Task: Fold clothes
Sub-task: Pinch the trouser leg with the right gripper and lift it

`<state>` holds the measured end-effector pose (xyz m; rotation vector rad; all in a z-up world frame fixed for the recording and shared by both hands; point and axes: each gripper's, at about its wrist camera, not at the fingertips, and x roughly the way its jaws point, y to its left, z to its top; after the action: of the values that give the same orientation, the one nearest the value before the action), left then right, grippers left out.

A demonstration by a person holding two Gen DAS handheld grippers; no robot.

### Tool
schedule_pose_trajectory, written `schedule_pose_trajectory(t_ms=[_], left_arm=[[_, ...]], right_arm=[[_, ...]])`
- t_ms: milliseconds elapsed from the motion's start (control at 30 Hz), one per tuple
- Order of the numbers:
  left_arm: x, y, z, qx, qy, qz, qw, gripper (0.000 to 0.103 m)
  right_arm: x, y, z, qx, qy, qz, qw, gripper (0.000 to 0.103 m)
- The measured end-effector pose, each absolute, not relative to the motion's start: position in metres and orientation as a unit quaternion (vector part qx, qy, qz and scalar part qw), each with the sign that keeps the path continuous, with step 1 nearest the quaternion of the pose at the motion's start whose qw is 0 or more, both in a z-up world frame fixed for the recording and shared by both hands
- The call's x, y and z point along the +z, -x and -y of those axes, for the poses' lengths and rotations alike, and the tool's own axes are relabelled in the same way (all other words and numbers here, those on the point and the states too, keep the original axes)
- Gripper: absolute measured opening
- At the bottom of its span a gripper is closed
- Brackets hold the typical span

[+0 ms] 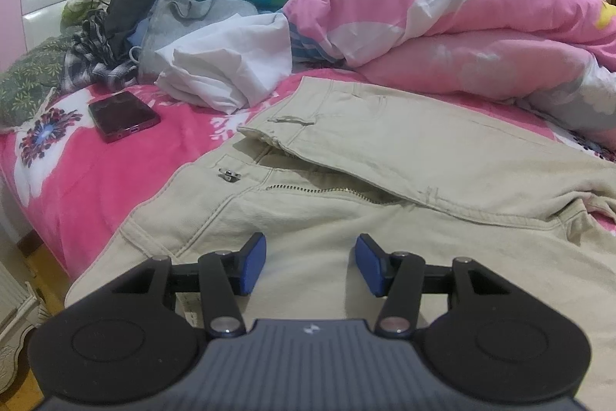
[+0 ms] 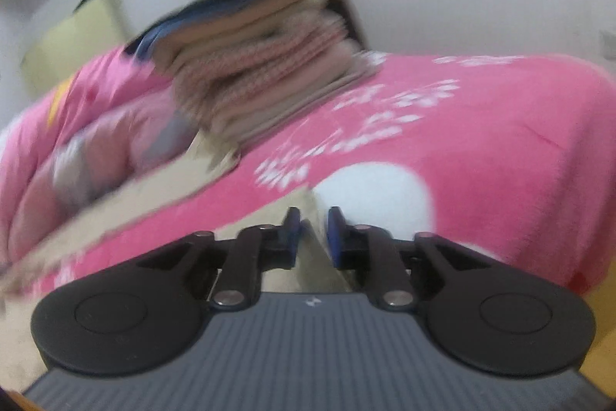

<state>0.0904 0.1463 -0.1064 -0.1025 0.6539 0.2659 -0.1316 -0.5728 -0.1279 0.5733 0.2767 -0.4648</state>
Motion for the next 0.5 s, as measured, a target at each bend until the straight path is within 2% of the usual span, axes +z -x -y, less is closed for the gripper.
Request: schedule_pose_trajectory(t_ms=[133,200,267,367,500], left_arm=[[-0.107,-0.091,-0.145,0.130,0.045,-0.320,0.937,0.054],[-0.107,-0.092,-0.145,0.131,0.042,-0.321,0.937,0.054],[-0.107,-0.092,-0.144,0.133,0.042,-0.322,0.936,0.054],[-0.106,-0.093,-0.144,0.135,0.043,-0.324,0.936,0.054],[-0.105,-0.094,-0.145,0.136,0.048,-0.327,0.934,0.055]], right_arm=[[-0.150,0.187,0.595,-0.246,-0.408,-0.070,0.876,0.026],[-0.170,0.212,0.595,-0.238,-0.468,-0.058,0.849,0.042],[-0.196,0.232,0.591,-0.215,-0.539,-0.047,0.813,0.052],[-0.244,0.243,0.574,-0.157,-0.649,-0.035,0.743,0.058],[-0.290,0.232,0.547,-0.071,-0.750,-0.008,0.658,0.060]])
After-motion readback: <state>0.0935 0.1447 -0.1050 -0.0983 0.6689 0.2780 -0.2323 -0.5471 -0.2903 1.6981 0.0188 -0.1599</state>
